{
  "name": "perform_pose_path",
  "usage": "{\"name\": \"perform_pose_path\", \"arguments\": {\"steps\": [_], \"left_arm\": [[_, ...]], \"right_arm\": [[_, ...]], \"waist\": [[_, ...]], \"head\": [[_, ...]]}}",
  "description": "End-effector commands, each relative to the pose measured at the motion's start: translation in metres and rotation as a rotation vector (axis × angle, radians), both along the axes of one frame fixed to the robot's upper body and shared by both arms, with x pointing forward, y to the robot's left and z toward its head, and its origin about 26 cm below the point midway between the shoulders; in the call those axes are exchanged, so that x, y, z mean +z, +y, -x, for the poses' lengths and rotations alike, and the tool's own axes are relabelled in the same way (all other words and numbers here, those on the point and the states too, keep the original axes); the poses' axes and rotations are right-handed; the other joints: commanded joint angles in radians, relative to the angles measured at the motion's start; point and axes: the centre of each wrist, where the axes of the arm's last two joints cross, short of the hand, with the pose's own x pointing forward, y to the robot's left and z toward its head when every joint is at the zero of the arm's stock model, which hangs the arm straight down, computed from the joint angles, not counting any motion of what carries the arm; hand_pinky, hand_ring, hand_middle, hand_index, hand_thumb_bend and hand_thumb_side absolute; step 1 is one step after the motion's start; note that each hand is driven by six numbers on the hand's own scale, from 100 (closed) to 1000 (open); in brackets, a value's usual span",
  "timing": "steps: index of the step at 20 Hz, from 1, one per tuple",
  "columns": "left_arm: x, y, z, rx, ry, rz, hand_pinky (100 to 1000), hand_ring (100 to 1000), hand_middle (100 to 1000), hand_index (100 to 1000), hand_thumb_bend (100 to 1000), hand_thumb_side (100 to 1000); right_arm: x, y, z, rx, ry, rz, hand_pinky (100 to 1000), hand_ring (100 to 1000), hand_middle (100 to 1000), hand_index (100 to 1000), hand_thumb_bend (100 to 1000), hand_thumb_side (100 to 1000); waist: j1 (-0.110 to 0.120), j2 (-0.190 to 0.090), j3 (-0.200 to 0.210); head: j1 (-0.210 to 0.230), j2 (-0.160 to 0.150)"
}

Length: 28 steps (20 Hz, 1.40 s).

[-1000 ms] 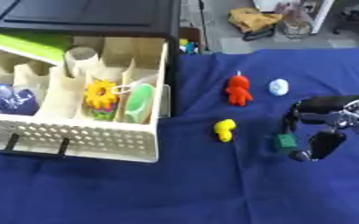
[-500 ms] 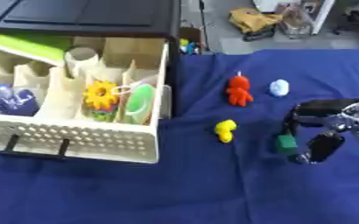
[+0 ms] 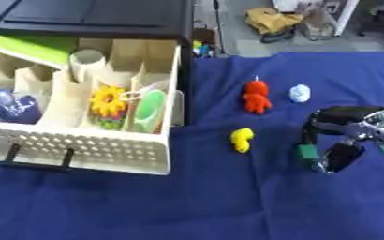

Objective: Pick up objects from table and place into drawer.

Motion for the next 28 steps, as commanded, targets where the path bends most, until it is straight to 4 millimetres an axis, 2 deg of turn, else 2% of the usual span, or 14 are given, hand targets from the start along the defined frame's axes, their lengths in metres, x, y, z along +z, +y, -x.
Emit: {"name": "perform_pose_path", "arguments": {"steps": [1,9,15,28], "left_arm": [[0.006,0.000,0.001,-0.003,-0.023,-0.017,489,689,713,837,392,1000],[0.006,0.000,0.001,-0.005,-0.022,-0.018,488,689,714,838,392,1000],[0.006,0.000,0.001,-0.005,-0.021,-0.020,488,689,713,837,391,1000],[0.006,0.001,0.001,-0.003,-0.015,-0.022,488,689,713,837,389,1000]], "right_arm": [[0.007,-0.005,0.000,-0.017,-0.046,0.020,712,788,549,650,351,317],[0.006,-0.005,-0.002,-0.018,-0.064,0.025,700,775,531,608,316,305],[0.014,-0.002,0.001,0.000,-0.090,0.021,694,769,522,589,276,314],[0.069,0.020,0.025,0.106,-0.276,-0.042,682,741,477,540,210,361]], "waist": [[-0.001,-0.015,0.001],[-0.002,-0.015,0.001],[-0.003,-0.017,0.001],[-0.008,-0.026,-0.002]], "head": [[-0.001,-0.013],[-0.003,-0.014],[-0.002,-0.014],[0.003,-0.009]]}}
